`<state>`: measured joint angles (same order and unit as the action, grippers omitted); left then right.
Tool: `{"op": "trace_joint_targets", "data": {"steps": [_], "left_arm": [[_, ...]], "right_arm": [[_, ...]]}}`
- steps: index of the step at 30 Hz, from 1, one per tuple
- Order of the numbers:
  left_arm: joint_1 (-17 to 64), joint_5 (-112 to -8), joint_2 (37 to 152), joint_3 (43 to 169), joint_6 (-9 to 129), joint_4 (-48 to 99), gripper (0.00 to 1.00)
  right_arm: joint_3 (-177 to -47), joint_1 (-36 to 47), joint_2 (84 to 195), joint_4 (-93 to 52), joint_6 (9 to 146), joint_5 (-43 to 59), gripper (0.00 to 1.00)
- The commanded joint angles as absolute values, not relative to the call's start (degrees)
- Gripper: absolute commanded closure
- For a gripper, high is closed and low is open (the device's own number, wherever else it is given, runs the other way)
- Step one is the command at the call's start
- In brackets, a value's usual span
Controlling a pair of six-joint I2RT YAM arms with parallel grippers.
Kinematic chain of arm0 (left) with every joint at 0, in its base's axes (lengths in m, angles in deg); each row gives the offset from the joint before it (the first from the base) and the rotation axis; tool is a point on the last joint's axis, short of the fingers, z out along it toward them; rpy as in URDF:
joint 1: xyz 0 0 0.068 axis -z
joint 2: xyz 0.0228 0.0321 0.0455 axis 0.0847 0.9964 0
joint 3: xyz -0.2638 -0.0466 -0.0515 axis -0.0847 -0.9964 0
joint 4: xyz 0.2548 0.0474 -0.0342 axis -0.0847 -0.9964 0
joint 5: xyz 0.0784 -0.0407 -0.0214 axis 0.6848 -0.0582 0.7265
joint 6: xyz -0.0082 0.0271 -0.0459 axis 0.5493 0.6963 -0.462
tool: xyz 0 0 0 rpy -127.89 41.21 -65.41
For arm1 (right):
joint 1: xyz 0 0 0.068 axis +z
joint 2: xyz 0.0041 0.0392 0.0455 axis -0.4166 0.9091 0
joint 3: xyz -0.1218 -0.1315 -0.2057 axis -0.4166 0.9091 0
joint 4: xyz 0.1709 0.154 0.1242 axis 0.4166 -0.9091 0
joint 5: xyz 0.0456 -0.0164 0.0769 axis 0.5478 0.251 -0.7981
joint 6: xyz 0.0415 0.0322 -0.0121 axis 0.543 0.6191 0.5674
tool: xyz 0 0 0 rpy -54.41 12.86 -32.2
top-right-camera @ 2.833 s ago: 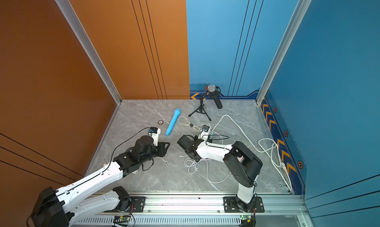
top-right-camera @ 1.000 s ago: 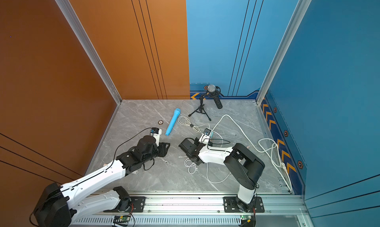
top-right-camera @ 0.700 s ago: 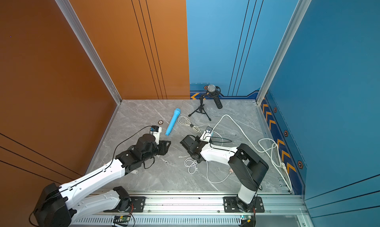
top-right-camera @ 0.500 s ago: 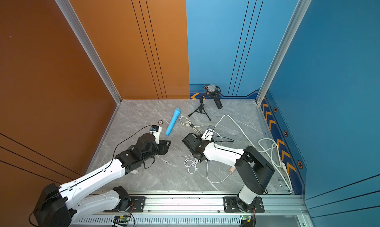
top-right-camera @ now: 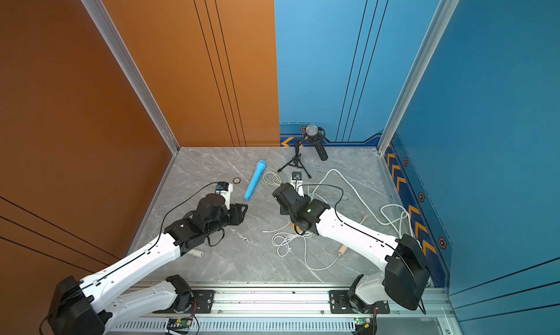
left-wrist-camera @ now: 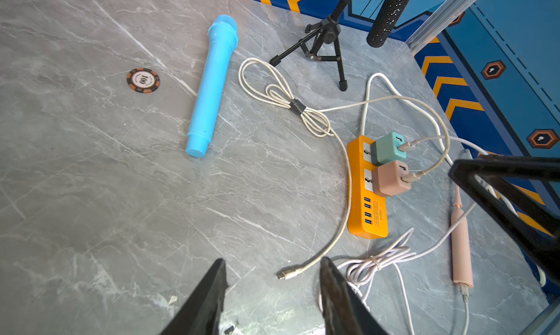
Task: Charge the electric toothbrush
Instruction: Pick up the charging cable from the center of the board.
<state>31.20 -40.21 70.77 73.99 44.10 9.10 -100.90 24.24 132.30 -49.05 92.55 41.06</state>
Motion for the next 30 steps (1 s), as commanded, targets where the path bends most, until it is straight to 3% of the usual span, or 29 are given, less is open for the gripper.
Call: {"op": "trace_joint_targets", "data": {"steps": [1, 8, 11, 15, 30], "left_arm": [[29.8, -39.4, 69.3, 74.6, 41.4, 3.8, 0.48], [27.5, -38.2, 65.8, 73.8, 39.2, -0.4, 0.46], [25.9, -39.9, 65.8, 73.6, 38.9, -0.9, 0.46], [25.0, -40.0, 65.6, 73.1, 38.5, -0.9, 0.45], [22.8, -39.5, 65.5, 72.5, 38.1, -0.9, 0.45]], "right_arm": [[-104.0, 24.9, 133.9, -57.0, 75.9, 25.7, 0.48], [-108.4, 25.8, 146.0, -59.5, 65.6, 18.1, 0.61], [-110.5, 25.2, 151.3, -59.7, 62.5, 13.0, 0.6], [-112.7, 25.5, 156.5, -59.1, 59.7, 13.5, 0.61], [-113.0, 25.3, 162.4, -56.4, 52.7, 11.0, 0.59]]}}
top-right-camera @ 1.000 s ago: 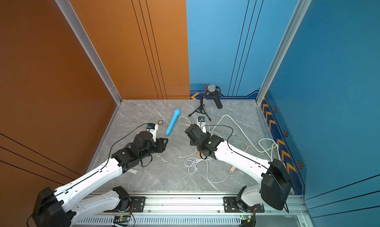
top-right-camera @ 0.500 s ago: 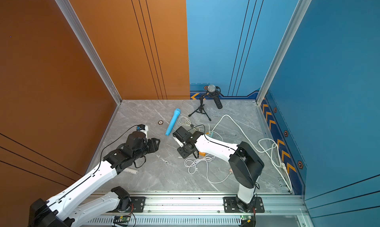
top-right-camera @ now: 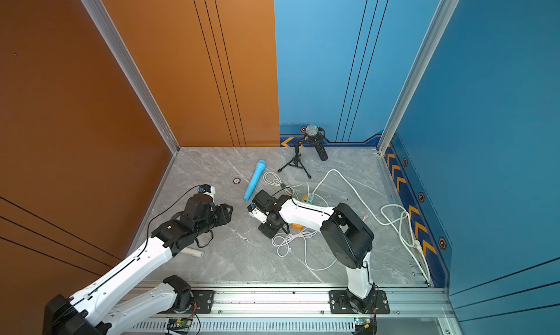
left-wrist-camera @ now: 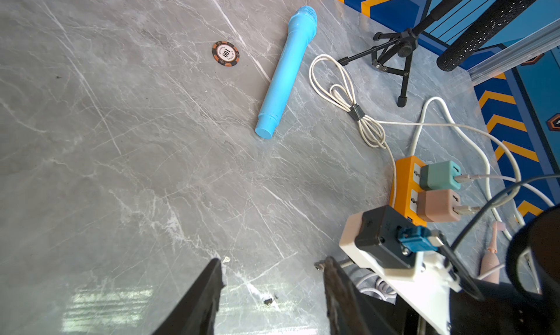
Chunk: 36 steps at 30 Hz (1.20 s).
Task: Charge the electric toothbrush
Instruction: Pick up the charging cable from the center of the board.
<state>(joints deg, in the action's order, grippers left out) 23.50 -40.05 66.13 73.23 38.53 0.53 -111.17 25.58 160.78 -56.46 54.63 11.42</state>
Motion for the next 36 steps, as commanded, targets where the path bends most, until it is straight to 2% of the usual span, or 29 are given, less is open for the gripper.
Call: {"op": "trace_joint_targets", "data": {"steps": [1, 17, 28, 36], "left_arm": [[22.6, -39.6, 65.5, 72.5, 38.1, -1.0, 0.45], [21.1, -39.4, 65.3, 72.3, 38.0, -0.8, 0.44], [20.6, -39.2, 65.6, 72.6, 37.9, -0.8, 0.44], [20.5, -38.8, 65.4, 72.3, 37.8, -0.7, 0.44]], "right_arm": [[-113.3, 25.2, 163.1, -56.6, 52.5, 11.0, 0.59], [-116.1, 24.1, 168.7, -56.9, 50.3, 9.3, 0.7], [-115.0, 25.9, 169.6, -55.6, 51.1, 17.2, 0.72], [-114.7, 26.3, 169.4, -53.5, 50.5, 16.0, 0.79]]}}
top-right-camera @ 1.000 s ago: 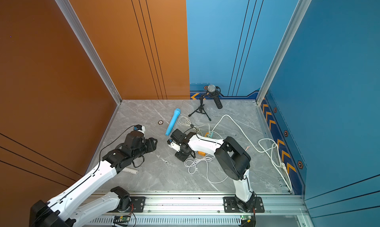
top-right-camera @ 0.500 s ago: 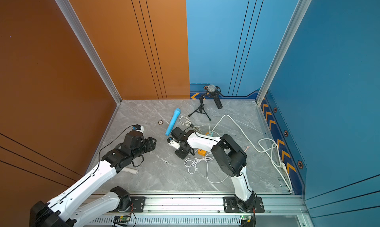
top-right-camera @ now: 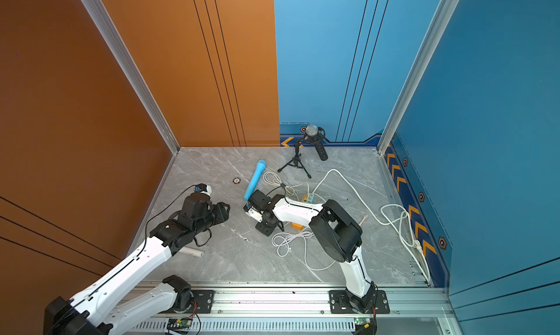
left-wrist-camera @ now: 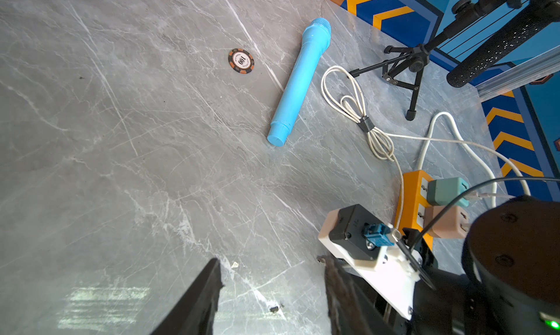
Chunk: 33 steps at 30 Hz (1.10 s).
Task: Charge the electric toothbrush
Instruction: Pick up the charging cable from the center of the board.
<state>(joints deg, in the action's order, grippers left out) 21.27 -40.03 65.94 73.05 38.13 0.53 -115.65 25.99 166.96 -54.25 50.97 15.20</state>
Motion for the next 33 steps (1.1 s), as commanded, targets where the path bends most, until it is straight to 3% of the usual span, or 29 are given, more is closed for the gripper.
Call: {"op": "trace_joint_targets", "data": {"steps": [1, 16, 26, 33], "left_arm": [[20.5, -38.8, 65.5, 72.4, 37.8, -0.7, 0.44], [20.5, -38.7, 64.7, 73.0, 37.2, -0.8, 0.44], [18.8, -37.3, 61.6, 74.4, 34.0, -7.6, 0.44], [16.1, -34.3, 64.6, 77.2, 28.2, -21.1, 0.39]], "right_arm": [[-114.8, 26.5, 169.5, -53.3, 50.3, 16.0, 0.8], [-118.2, 24.6, 162.9, -52.7, 50.6, 15.4, 1.0], [-119.1, 20.1, 153.3, -54.3, 65.9, 0.9, 1.0], [-112.5, 20.3, 150.3, -44.7, 81.1, -10.0, 1.0]]}}
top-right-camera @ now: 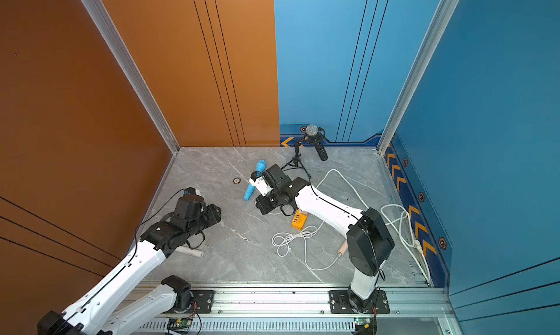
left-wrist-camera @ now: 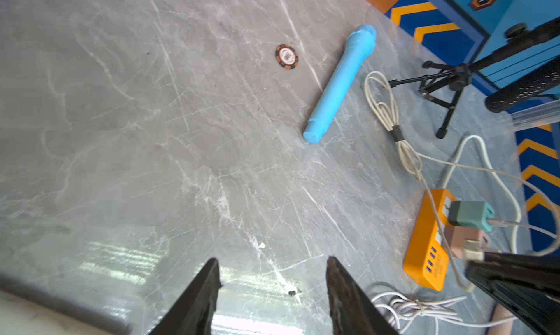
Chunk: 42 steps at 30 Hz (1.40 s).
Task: Charge the electric toothbrush
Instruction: Pick up the charging cable from the center of the board, then pick up the electric toothbrush from the center of the board.
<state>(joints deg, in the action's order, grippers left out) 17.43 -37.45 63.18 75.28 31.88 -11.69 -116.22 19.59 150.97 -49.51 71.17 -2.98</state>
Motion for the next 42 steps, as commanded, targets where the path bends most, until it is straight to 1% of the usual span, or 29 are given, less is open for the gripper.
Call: {"op": "trace_joint_targets", "data": {"steps": [1, 5, 6, 11, 21, 28, 37, 42], "left_arm": [[15.6, -33.9, 65.4, 77.7, 26.9, -23.2, 0.37], [14.7, -31.2, 67.3, 77.8, 23.0, -29.9, 0.33], [14.5, -30.3, 67.3, 77.1, 22.1, -31.0, 0.3], [11.6, -29.3, 68.1, 74.0, 17.7, -34.6, 0.25], [8.1, -29.7, 72.1, 70.2, 13.0, -35.8, 0.24], [8.3, -29.3, 78.0, 71.1, 13.1, -34.4, 0.27], [8.7, -30.0, 83.4, 69.2, 12.3, -29.9, 0.39], [9.0, -30.3, 85.1, 67.7, 11.5, -27.6, 0.43]], "right_arm": [[-111.3, 20.7, 150.2, -42.8, 82.5, -10.8, 1.0], [-108.1, 22.6, 149.4, -38.4, 85.4, -10.6, 1.0], [-107.5, 22.8, 149.3, -38.0, 86.0, -10.4, 1.0], [-106.5, 23.4, 149.4, -36.9, 87.0, -10.1, 1.0], [-105.0, 23.6, 148.5, -36.8, 84.5, -11.3, 1.0], [-105.1, 23.5, 148.6, -37.0, 84.0, -10.7, 1.0], [-105.4, 23.4, 149.4, -37.4, 84.0, -9.6, 1.0], [-105.7, 23.3, 149.7, -37.8, 84.0, -8.9, 1.0]]}}
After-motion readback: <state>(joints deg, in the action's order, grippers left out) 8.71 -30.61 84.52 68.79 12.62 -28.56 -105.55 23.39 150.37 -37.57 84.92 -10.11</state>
